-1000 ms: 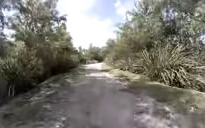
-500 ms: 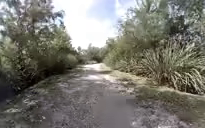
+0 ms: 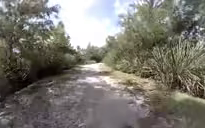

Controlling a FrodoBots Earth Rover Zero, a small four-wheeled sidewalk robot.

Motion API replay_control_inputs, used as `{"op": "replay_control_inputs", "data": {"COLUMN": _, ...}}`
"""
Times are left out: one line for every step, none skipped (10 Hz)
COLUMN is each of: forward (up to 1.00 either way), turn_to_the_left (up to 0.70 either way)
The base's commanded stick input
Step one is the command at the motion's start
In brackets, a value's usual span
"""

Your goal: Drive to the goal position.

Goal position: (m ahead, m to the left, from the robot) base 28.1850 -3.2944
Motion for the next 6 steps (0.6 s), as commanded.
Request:
{"op": "replay_control_inputs", "data": {"forward": 0.85, "turn_to_the_left": 0.00}}
{"op": "replay_control_inputs", "data": {"forward": 0.85, "turn_to_the_left": 0.00}}
{"op": "replay_control_inputs", "data": {"forward": 0.85, "turn_to_the_left": 0.00}}
{"op": "replay_control_inputs", "data": {"forward": 0.85, "turn_to_the_left": 0.00}}
{"op": "replay_control_inputs", "data": {"forward": 0.85, "turn_to_the_left": 0.00}}
{"op": "replay_control_inputs", "data": {"forward": 0.85, "turn_to_the_left": 0.00}}
